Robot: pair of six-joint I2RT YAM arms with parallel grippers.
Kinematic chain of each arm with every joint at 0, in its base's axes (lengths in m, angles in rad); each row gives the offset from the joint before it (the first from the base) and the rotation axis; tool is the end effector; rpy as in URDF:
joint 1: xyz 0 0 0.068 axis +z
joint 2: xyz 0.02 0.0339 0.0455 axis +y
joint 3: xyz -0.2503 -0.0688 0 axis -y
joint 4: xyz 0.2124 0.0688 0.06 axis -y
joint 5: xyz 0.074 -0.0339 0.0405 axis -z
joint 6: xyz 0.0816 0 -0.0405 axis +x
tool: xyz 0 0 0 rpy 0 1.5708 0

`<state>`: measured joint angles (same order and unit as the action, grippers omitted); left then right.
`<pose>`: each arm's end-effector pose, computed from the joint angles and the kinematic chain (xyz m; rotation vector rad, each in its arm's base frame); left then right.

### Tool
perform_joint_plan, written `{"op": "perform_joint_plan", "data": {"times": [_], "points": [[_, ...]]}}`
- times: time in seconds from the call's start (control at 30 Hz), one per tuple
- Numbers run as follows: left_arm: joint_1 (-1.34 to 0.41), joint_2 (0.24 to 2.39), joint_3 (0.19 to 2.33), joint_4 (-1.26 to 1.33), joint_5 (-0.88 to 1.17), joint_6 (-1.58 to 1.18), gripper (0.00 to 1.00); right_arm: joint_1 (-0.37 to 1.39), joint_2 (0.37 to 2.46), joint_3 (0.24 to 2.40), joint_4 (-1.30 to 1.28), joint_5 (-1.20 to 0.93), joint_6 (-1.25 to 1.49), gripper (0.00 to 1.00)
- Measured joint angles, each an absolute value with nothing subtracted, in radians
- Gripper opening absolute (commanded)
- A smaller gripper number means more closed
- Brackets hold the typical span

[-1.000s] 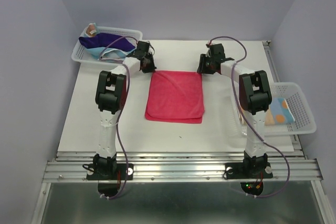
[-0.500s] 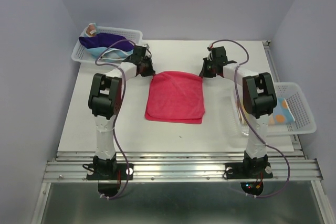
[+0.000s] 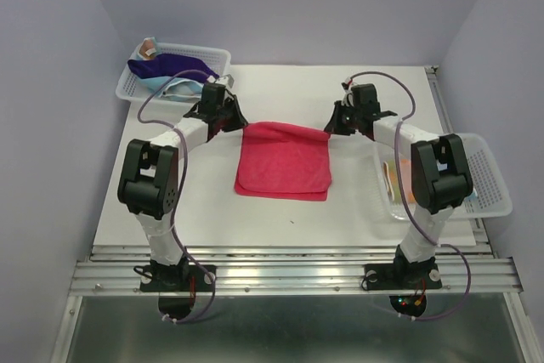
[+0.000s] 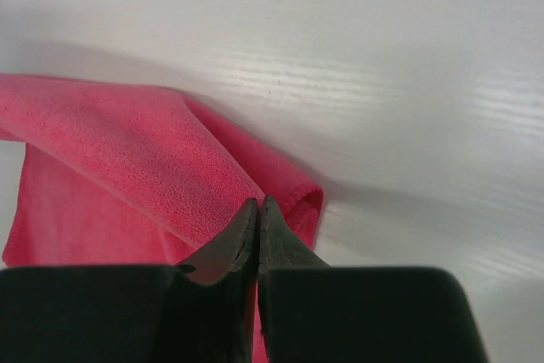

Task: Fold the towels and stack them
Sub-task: Fold the towel

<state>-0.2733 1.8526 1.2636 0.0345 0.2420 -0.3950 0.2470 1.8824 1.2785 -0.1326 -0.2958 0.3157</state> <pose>0.4086 -0.1348 0.2051 0.0147 2.1770 -0.6462 0.3998 0.1253 0.1784 -0.0742 2.3490 0.6242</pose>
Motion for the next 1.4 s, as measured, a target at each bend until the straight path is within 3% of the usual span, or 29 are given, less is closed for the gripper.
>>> {"op": "perform_joint_plan", "data": {"times": [0.5,1.1,1.17,1.23,1.3,1.33,1.4], "points": [[-0.325,1.535,0.781,0.192,0.279,-0.475,0.0,0.303,1.499,0.855,-0.086,-0.321,0.419,0.01],[-0.325,1.311,0.609,0.172,0.223,-0.561,0.0,0.378,1.38,0.708,-0.082,-0.341,0.48,0.01],[-0.325,1.302,0.594,0.166,0.223,-0.571,0.0,0.383,1.372,0.694,-0.082,-0.339,0.487,0.04],[-0.325,1.291,0.575,0.162,0.223,-0.58,0.16,0.389,1.367,0.684,-0.085,-0.334,0.488,0.12],[-0.326,1.284,0.562,0.157,0.223,-0.585,0.17,0.393,1.367,0.677,-0.09,-0.326,0.49,0.19],[-0.326,1.279,0.555,0.156,0.223,-0.591,0.24,0.396,1.367,0.672,-0.095,-0.323,0.491,0.25],[-0.329,1.272,0.544,0.152,0.22,-0.597,0.4,0.403,1.367,0.669,-0.107,-0.318,0.487,0.41]]}}
